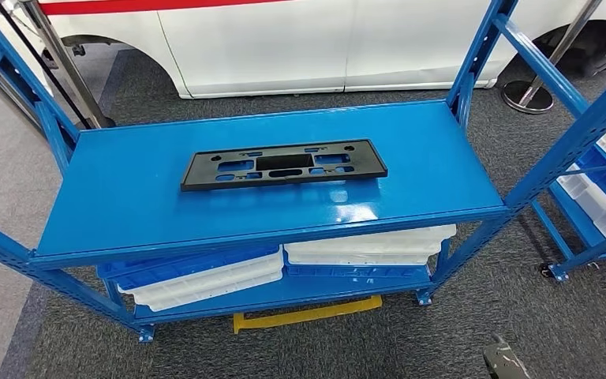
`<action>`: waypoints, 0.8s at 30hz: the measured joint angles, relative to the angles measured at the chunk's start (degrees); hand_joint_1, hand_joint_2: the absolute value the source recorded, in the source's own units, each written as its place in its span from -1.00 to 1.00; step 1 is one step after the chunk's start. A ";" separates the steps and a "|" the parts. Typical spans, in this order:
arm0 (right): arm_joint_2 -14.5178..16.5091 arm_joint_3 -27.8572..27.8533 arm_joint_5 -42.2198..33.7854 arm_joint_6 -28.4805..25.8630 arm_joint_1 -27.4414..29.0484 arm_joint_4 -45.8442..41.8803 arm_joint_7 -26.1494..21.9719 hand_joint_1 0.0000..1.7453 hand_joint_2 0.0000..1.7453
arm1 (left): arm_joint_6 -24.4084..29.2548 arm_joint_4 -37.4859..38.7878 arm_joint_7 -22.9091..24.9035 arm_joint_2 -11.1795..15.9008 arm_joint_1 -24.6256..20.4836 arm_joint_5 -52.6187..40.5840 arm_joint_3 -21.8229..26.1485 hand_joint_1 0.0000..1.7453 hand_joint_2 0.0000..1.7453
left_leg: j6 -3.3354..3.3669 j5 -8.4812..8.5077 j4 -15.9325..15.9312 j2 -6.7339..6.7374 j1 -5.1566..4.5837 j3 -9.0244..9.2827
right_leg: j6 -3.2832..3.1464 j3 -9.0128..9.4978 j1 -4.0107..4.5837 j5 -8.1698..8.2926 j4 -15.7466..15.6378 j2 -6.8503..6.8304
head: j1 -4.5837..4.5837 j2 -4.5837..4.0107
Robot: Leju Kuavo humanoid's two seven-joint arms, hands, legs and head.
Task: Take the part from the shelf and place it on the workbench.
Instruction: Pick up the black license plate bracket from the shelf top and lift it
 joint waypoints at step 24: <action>-13.60 13.99 -5.76 -8.05 7.59 -47.21 -4.33 -1.00 -1.00 | -1.31 8.36 -5.19 0.37 -2.01 3.07 -4.87 -1.00 -1.00 | 0.00 0.00 0.00 -0.01 0.00 -0.02 | 0.01 -0.02 0.00 -0.01 0.00 -0.01 | 0.00 0.00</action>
